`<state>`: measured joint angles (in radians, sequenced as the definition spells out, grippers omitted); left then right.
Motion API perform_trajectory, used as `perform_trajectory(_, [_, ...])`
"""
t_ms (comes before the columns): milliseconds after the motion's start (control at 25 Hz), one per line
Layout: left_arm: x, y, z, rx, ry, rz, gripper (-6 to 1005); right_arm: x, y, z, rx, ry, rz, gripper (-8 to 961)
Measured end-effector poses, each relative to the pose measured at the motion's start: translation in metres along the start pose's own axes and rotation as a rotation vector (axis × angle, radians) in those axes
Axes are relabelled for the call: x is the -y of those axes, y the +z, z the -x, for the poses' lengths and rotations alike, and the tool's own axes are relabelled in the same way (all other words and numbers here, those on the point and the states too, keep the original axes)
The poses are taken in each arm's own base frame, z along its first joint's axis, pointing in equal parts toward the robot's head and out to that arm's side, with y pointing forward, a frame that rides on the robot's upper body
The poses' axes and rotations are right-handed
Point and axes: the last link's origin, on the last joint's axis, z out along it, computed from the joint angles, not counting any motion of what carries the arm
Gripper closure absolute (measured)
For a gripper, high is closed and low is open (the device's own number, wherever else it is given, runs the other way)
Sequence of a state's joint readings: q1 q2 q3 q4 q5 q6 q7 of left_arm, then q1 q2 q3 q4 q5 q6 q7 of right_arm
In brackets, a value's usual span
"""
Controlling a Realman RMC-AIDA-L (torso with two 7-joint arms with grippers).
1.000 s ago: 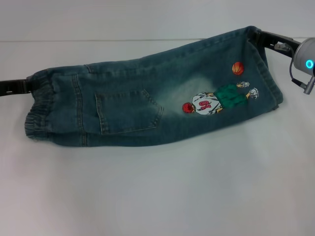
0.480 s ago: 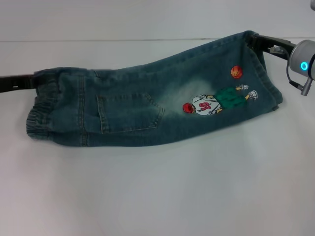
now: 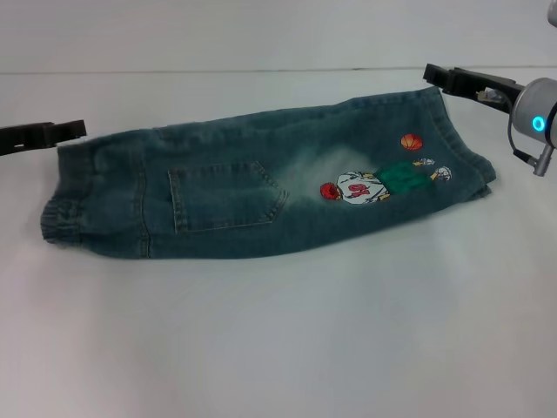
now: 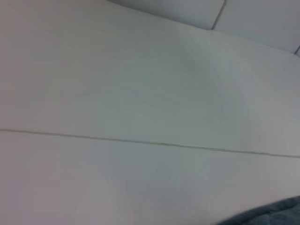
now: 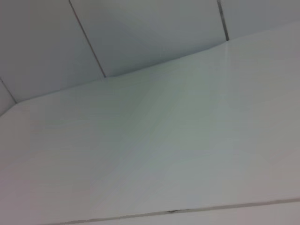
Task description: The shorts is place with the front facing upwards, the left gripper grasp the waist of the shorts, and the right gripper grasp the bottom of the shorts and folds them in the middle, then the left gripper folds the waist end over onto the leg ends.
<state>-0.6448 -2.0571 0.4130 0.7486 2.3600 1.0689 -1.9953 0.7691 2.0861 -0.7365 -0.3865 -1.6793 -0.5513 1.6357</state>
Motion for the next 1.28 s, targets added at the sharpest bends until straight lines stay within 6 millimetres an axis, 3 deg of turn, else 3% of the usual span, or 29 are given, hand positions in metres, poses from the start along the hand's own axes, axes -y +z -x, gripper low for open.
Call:
perform_trajectory(240, [0.004,-0.002,0.006,0.011,-0.011,-0.009,366,0.000,-0.001,-0.001,0.001,0.010,0.009,396])
perform_trajectory(600, [0.002,-0.027,0.003,0.052,-0.055,0.084,125,-0.003,-0.017,0.008,0.060,0.113,0.173,29])
perform_trajectory(920, [0.005,-0.053,0.009,0.286,-0.237,0.091,89,0.010,-0.032,0.014,0.078,0.127,0.219,-16])
perform_trajectory(1280, [0.007,-0.059,0.012,0.369,-0.425,0.040,91,0.003,-0.032,0.010,0.074,0.138,0.251,-14])
